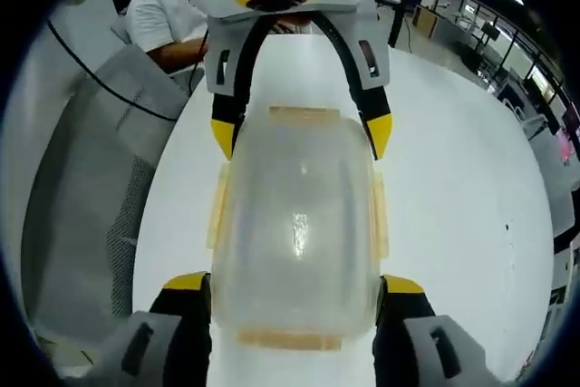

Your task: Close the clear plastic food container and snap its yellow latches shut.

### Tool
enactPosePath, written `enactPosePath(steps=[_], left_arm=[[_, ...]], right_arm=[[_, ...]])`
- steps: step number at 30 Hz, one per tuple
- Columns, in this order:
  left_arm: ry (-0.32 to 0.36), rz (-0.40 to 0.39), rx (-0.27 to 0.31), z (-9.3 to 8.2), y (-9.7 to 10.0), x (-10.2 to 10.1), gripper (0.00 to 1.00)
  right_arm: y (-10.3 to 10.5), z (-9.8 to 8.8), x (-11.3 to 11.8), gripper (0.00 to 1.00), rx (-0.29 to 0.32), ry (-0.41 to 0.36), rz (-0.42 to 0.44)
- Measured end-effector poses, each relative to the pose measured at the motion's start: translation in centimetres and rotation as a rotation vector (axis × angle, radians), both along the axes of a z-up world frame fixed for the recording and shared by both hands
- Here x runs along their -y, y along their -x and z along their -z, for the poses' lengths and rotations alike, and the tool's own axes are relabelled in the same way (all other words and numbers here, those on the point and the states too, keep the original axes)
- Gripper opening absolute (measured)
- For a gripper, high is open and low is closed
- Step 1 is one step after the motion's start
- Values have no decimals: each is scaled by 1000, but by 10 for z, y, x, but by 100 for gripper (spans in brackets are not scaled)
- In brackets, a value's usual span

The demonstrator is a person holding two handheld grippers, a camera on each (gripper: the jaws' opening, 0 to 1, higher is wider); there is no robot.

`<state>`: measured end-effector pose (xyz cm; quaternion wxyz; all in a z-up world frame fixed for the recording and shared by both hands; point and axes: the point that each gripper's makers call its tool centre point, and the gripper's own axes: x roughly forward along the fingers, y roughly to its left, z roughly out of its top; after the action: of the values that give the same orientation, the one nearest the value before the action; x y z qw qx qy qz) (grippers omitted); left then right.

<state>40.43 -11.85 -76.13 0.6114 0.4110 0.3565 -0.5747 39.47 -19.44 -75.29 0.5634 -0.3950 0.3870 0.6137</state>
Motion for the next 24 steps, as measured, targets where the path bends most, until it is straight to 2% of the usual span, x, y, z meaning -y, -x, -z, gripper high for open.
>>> enactPosePath(steps=[5,9,15,24], left_arm=[[-16,-10,-1,1,1,-24,80],[-25,-12,-3,2,3,-35,80],[-21,-13,-5,2,-2,-38,80],[-24,-3,-10,3,-18,-43,80]], right_arm=[[0,0,-20,73,2,1,-8],[1,1,-32,73,2,-2,-11],[-4,1,-36,73,3,-2,-11],[-19,0,-40,73,6,1,-3]])
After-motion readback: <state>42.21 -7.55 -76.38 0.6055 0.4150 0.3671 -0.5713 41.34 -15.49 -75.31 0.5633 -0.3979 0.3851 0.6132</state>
